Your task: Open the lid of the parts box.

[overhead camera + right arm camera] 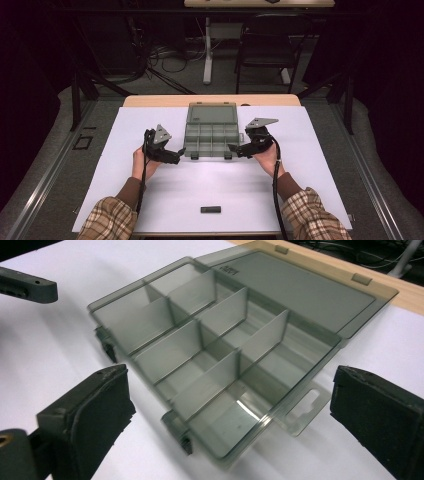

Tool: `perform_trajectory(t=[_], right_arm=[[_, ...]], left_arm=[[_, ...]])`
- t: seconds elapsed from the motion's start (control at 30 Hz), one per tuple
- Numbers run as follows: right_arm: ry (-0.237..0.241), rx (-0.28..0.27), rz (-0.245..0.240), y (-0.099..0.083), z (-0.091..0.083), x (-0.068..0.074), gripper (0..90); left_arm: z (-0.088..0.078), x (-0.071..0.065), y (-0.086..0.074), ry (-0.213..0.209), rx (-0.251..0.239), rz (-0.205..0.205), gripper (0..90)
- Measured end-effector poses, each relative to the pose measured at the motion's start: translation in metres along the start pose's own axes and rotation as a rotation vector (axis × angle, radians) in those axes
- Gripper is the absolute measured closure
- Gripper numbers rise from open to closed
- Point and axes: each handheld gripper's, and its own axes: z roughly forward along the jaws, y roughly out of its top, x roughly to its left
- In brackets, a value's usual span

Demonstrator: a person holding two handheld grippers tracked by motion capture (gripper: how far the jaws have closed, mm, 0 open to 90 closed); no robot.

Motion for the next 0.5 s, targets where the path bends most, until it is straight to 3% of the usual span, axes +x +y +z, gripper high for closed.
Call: perform_trajectory(t=[0.17, 0.37, 0.5], right_arm=[[0.014, 0.021, -0.026, -0.006, -0.004, 0.01, 0.0], [0.042, 0.036, -0.037, -0.016, -0.008, 0.022, 0.0], [0.052, 0.029, -0.073, -0.019, -0.016, 0.03, 0.0]], left_arm=[[-0.008, -0.005, -0.01, -0.012, 0.004, -0.012, 0.0], [-0.016, -0.014, -0.015, -0.013, 0.007, 0.013, 0.0], [-0.02, -0.021, -0.017, -0.026, 0.015, 0.033, 0.0]])
